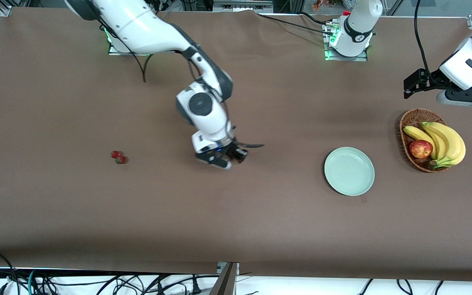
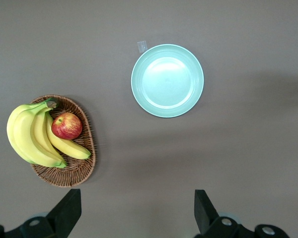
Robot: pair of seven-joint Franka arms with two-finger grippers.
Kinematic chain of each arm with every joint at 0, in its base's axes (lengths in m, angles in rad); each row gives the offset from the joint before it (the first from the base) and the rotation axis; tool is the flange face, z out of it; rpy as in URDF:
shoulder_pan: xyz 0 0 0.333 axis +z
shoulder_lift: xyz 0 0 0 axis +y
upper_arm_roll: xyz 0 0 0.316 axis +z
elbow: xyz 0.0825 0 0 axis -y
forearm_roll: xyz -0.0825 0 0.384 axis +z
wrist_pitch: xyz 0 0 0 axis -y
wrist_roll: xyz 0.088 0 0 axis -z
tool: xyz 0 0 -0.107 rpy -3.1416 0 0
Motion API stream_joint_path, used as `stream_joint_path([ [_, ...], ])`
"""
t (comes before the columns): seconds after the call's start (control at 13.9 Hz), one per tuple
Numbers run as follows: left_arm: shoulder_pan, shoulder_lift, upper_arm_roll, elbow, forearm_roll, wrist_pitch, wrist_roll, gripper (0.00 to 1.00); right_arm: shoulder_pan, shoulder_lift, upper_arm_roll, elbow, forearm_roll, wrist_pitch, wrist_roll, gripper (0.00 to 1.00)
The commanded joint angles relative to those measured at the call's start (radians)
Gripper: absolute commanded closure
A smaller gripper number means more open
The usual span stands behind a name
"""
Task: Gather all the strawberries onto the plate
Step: 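Carry the strawberry to mid-table and open the right gripper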
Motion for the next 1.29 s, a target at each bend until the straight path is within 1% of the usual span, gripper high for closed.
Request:
stream_joint_path([
  [0.0, -0.003, -0.008, -0.002, 0.01, -0.021, -0.012, 0.002, 0.0, 0.09, 0.132, -0.011, 0.163, 0.0, 0.069, 0.137, 0.87],
  [0.07, -0.003, -0.006, -0.002, 0.01, -0.021, -0.012, 0.002, 0.0, 0.116, 0.169, -0.011, 0.197, 0.0, 0.092, 0.166, 0.87],
  [0.22, -0.003, -0.006, -0.001, 0.009, -0.022, -0.012, 0.002, 0.0, 0.143, 0.2, -0.012, 0.212, -0.001, 0.111, 0.173, 0.85],
  [0.29, -0.003, -0.006, -0.001, 0.009, -0.022, -0.012, 0.002, 0.0, 0.147, 0.207, -0.012, 0.212, -0.001, 0.112, 0.171, 0.81],
  [0.36, -0.001, -0.005, -0.001, 0.009, -0.024, -0.012, 0.0, 0.0, 0.15, 0.212, -0.012, 0.212, -0.004, 0.115, 0.171, 0.68],
  [0.43, -0.001, 0.0, -0.001, 0.009, -0.022, -0.012, -0.002, 0.0, 0.148, 0.211, -0.014, 0.212, -0.006, 0.117, 0.162, 0.5],
  [0.5, 0.0, 0.0, -0.001, 0.009, -0.022, -0.012, -0.002, 0.0, 0.145, 0.206, -0.021, 0.212, -0.01, 0.117, 0.157, 0.07],
  [0.58, 0.002, 0.0, -0.001, 0.009, -0.022, -0.012, 0.002, 0.0, 0.148, 0.201, -0.047, 0.214, -0.026, 0.117, 0.14, 0.0],
  [0.65, 0.004, 0.003, -0.001, 0.009, -0.022, -0.012, 0.015, 0.0, 0.147, 0.194, -0.061, 0.214, -0.038, 0.111, 0.119, 0.0],
  [0.79, -0.003, 0.012, -0.001, 0.027, -0.024, -0.009, 0.015, 0.0, 0.112, 0.153, -0.063, 0.214, -0.038, 0.087, 0.084, 0.0],
  [0.93, -0.006, 0.035, -0.001, 0.023, -0.024, -0.012, 0.017, 0.0, 0.035, 0.102, -0.054, 0.206, -0.033, -0.036, -0.041, 0.0],
  [1.01, -0.015, 0.088, -0.007, 0.021, -0.024, -0.015, 0.017, 0.0, 0.003, 0.074, -0.054, 0.205, -0.03, -0.123, -0.147, 0.0],
  [1.08, -0.039, 0.163, -0.036, 0.03, -0.012, -0.024, 0.011, 0.0, -0.036, 0.051, -0.052, 0.205, -0.029, -0.198, -0.25, 0.0],
  [1.22, -0.074, 0.259, -0.053, 0.033, -0.013, -0.008, 0.002, 0.0, -0.102, 0.008, -0.052, 0.189, -0.026, -0.33, -0.448, 0.0],
])
